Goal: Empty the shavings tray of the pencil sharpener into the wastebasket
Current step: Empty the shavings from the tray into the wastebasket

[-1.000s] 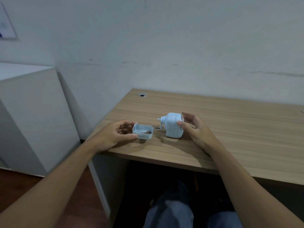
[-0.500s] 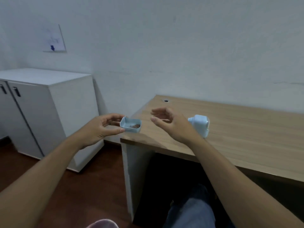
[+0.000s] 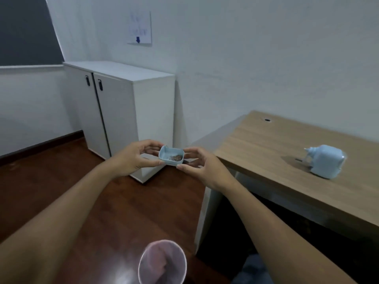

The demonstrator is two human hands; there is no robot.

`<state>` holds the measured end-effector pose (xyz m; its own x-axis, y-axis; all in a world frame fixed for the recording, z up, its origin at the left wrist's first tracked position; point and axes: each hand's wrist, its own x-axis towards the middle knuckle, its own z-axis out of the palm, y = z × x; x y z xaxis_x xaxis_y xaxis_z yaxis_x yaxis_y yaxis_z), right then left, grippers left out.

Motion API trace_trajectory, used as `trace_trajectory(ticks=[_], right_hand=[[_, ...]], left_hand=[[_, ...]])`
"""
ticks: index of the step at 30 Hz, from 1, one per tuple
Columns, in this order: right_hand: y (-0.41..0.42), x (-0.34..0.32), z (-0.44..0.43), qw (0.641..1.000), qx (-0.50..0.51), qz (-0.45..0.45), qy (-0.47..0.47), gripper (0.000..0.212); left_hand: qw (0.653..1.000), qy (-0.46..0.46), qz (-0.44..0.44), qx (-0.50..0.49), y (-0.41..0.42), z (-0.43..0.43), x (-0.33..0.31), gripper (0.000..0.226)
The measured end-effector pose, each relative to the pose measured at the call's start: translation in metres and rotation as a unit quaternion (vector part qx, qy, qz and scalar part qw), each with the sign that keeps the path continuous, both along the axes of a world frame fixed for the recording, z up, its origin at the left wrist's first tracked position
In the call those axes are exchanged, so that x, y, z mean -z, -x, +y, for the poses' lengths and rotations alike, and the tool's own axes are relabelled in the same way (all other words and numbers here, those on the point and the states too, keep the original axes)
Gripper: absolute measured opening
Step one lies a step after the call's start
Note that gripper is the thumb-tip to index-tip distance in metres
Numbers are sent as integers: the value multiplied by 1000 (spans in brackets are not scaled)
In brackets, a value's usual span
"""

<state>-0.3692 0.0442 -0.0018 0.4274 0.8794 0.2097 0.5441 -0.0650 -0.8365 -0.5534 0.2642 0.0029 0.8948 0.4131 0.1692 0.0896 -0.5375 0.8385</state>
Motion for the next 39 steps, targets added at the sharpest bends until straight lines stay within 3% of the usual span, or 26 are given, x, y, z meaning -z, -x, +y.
trace_trajectory(ticks=[10,19,23,27,30,33,39], right_hand=[[24,127,22,994,13,51,97,53],[63,240,-2,951,60,240,185,41],[75,271,-12,938,67,264,214,24],[80,292,-19,925,80,287,234,29],[83,294,-22,913,76,301,264,38],[84,296,-24,900,65,318,289,45],[82,298,-28,892,68,316,316,66]], left_hand=[[994,76,70,-48,31,-3,122,55],[962,200,160,-95,67,-40,254,47],[942,250,184,-126,77,-56,296,36],[918,287,224,-156,73,-75,304,17],[890,322,265,-183,68,-86,306,33],[835,379,339,-211,60,-93,302,47],[775,420,423,-210,47,-95,291,49]])
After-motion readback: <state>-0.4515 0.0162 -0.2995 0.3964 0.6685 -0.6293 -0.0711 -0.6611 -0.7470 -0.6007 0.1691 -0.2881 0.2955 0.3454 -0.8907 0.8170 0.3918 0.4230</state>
